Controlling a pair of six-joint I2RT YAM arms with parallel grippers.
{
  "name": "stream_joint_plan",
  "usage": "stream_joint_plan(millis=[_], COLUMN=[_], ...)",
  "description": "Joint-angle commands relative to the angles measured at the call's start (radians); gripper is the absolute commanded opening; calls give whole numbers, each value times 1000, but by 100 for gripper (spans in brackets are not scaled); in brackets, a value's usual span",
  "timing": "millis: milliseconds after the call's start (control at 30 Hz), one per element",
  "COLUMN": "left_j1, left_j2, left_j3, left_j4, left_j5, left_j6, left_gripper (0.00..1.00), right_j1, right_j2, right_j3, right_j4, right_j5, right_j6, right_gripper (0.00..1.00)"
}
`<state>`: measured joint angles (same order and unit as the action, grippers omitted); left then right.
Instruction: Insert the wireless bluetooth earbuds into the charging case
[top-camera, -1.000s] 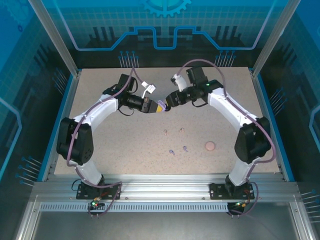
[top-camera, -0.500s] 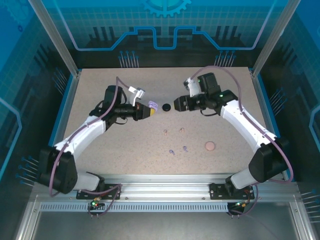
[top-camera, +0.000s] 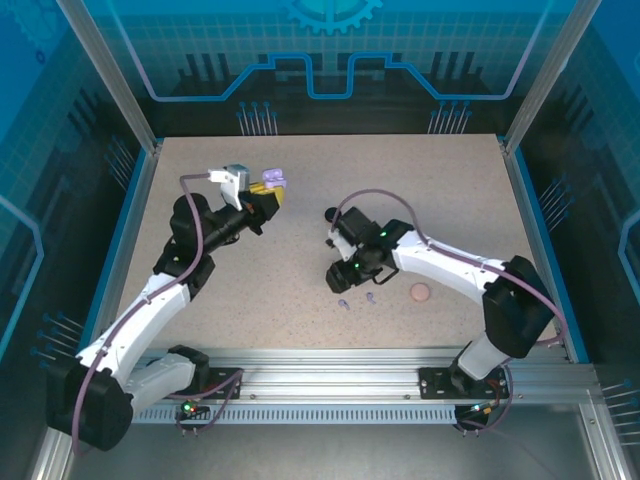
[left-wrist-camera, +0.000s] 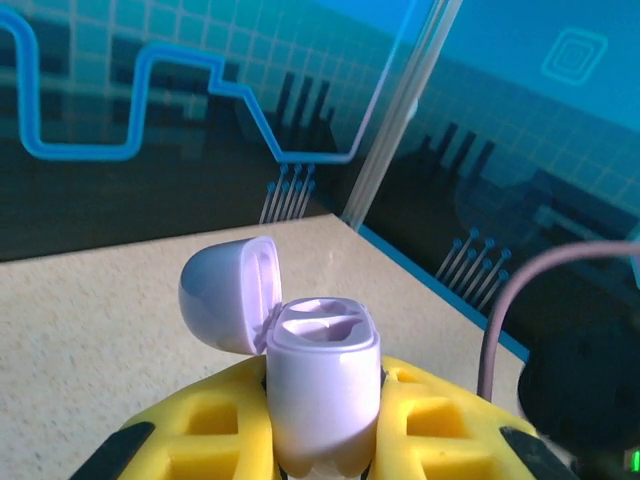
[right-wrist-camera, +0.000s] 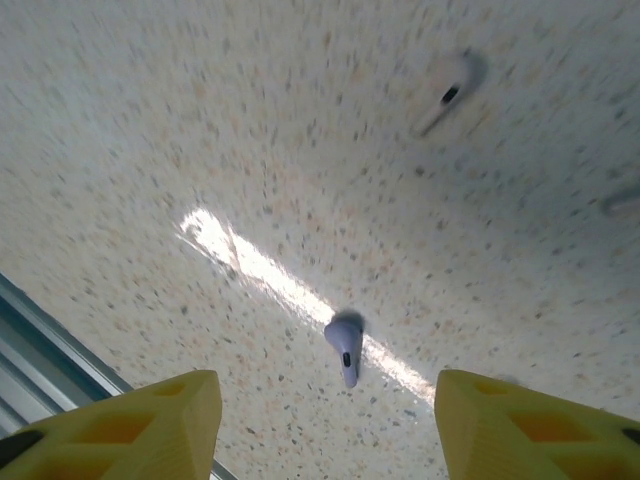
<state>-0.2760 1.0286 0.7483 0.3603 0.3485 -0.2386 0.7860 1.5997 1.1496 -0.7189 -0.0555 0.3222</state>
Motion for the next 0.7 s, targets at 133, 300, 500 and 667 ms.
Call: stream_joint_plan(millis=[133,300,500,667], left_j1=[-3,-5,-8,-9], left_j2=[-42,-47,-42,-40], left_j3=[1,10,11,10], left_j4=[63,57,57,56], left_j5=[-71,-71,-71,-69], left_j6=[-12,-8,-9,-8], left_gripper=[0,0,0,0], right_j1=[66,94,123,135], right_j2=[89,149,204,237], right_j3=[-11,-11,-2,9], right_j4=[-48,-47,-40,-39], right_j5=[117,122,148,168], right_j6=[-15,-20,-6,5], right_gripper=[54,51,48,46])
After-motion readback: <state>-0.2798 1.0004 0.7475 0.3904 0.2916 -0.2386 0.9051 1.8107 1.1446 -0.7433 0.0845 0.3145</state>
